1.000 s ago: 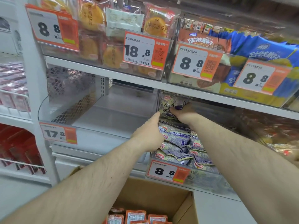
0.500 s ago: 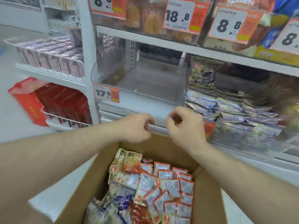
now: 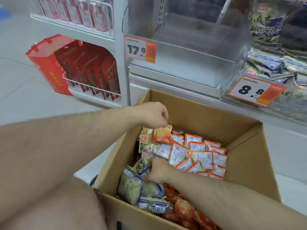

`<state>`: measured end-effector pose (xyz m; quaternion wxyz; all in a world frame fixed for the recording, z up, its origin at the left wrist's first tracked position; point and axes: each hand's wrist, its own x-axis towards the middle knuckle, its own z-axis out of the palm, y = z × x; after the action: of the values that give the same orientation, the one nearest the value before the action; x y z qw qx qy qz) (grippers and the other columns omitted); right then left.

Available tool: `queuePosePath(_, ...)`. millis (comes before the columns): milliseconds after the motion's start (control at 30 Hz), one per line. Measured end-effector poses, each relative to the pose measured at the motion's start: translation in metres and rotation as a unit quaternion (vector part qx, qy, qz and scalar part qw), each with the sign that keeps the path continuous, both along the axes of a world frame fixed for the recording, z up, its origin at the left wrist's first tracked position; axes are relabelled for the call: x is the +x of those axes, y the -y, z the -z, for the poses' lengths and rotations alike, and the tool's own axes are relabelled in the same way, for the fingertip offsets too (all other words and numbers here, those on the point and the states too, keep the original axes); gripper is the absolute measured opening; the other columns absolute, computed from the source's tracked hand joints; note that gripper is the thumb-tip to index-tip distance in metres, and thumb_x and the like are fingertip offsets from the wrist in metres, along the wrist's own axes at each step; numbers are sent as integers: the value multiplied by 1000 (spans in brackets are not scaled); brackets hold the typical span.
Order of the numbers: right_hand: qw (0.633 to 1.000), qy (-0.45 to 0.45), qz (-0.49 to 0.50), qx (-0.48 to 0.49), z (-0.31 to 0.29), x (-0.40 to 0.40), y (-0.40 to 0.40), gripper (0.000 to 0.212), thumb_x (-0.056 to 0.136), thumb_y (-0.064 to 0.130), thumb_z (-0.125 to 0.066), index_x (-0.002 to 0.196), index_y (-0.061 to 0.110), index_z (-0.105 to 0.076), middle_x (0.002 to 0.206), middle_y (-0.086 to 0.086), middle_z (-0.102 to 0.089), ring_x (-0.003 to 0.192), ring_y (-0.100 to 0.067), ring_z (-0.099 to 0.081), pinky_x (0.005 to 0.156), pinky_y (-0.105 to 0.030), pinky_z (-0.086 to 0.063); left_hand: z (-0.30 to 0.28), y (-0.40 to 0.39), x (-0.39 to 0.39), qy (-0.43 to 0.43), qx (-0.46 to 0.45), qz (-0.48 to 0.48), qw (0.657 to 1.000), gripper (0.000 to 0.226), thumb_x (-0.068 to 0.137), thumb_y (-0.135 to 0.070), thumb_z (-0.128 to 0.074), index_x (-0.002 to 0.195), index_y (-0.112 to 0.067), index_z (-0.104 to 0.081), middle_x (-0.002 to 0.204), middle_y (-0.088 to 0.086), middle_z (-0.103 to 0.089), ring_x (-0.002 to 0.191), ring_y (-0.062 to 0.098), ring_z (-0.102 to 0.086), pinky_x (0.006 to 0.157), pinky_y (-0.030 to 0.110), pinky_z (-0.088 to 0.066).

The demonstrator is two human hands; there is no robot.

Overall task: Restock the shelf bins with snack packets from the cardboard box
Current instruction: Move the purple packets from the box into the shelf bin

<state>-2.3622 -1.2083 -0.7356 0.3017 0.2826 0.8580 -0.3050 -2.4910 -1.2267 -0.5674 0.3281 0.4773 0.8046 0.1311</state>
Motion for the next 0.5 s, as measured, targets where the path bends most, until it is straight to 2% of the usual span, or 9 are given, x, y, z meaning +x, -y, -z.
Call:
queuePosePath(33,1000,6,-3,-8,3,0,3,27,86,31,-70,82,9,-55,78,-8,-53,70,-23,-52,57,-31,-40,1,0,-1,3,2,1,1000,22,92,-20,-62,113,-22,-66,89,-16,-57,95,11,-58,82,24,-47)
queuePosePath(100,1000,4,13,-21,7,3,4,30,90,29,-67,71,16,-47,71,-3,-50,71,-22,-53,59,-27,-39,2,1,-4,15,7,-4,1000,20,92,-20,-62,111,-20,-68,89,-16,-59,91,9,-59,83,26,-49)
queuePosePath(200,1000,-1,14,0,-1,10,3,26,95,23,-62,73,15,-54,77,0,-54,88,-21,-56,71,-26,-43,4,3,-5,38,-10,-4,999,19,91,-19,-61,106,-12,-71,95,-2,-68,81,13,-62,82,32,-55)
queuePosePath(267,996,-49,69,4,-17,16,-3,32,95,12,-57,65,15,-46,68,-1,-48,75,-20,-55,66,-30,-46,5,5,-7,59,-24,-20,998,20,92,-21,-60,109,-14,-69,102,0,-68,88,17,-66,80,36,-56)
queuePosePath(333,979,-135,151,-17,-40,28,-14,31,95,11,-58,69,18,-42,61,-5,-50,54,-18,-57,52,-27,-43,3,8,-10,86,-36,-57,994,22,96,-25,-57,115,-16,-64,109,3,-65,97,20,-67,82,39,-59)
queuePosePath(367,968,-190,163,-3,-54,36,-19,27,96,14,-59,75,22,-43,63,-6,-55,54,-17,-61,51,-25,-42,3,10,-12,99,-42,-80,991,26,97,-27,-55,118,-14,-61,112,4,-64,98,21,-66,81,40,-59)
queuePosePath(433,925,-347,115,100,-75,51,-28,19,94,17,-60,84,25,-47,84,-6,-64,79,-20,-66,64,-24,-44,2,12,-14,135,-58,-123,982,36,100,-33,-52,129,-12,-54,122,7,-60,104,25,-64,83,43,-59)
queuePosePath(500,843,-499,1,201,-87,64,-34,16,86,9,-59,87,20,-48,108,-8,-60,99,-20,-59,79,-16,-42,1,13,-13,199,-71,-168,963,49,100,-42,-49,139,-13,-44,135,12,-54,116,33,-59,86,49,-56)
